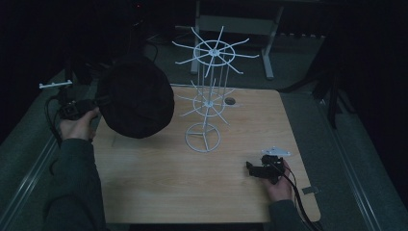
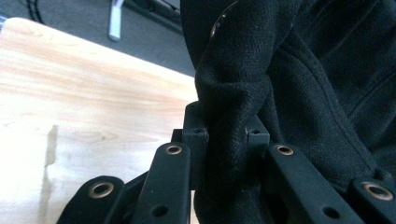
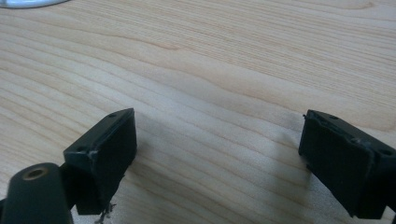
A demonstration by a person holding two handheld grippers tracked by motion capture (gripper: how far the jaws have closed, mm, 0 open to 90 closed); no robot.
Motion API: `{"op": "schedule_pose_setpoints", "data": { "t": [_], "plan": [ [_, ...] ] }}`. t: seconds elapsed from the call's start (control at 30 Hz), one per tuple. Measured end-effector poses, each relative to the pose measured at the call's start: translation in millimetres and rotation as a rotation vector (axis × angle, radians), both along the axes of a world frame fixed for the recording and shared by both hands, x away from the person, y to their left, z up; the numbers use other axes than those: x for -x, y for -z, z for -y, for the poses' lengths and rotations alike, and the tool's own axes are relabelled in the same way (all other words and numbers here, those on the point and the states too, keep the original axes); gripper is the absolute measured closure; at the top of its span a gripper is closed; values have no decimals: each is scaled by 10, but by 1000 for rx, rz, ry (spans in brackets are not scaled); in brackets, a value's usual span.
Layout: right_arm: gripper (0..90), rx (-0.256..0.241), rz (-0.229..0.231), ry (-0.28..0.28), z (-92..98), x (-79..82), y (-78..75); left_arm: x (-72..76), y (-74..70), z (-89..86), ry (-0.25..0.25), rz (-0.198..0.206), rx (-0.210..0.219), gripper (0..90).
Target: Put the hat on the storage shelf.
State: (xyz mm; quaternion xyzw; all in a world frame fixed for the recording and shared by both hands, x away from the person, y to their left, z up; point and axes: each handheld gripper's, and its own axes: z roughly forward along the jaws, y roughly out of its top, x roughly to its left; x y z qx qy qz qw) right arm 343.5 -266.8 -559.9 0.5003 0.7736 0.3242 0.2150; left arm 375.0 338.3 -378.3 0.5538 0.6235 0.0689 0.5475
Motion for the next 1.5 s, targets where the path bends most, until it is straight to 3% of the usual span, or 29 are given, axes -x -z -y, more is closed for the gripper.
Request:
{"op": "schedule_pose_setpoints", "data": {
  "t": [0.33,0.43,0.5,0.7,0.93,1.5],
  "plan": [
    [110,0,0,0,0,0,0,-68,-126,-2,17,39,74,789],
    [110,0,0,0,0,0,0,-72,-130,-6,21,42,78,790],
    [110,0,0,-1,0,0,0,-95,-155,-15,21,53,122,790],
    [110,0,0,-1,1,-1,0,-126,-213,-16,26,67,153,789],
    [110,0,0,0,0,-1,0,-160,-329,-15,26,89,176,789],
    [111,-1,1,-1,1,-1,-1,-201,-624,22,31,140,171,788]
  ]
}}
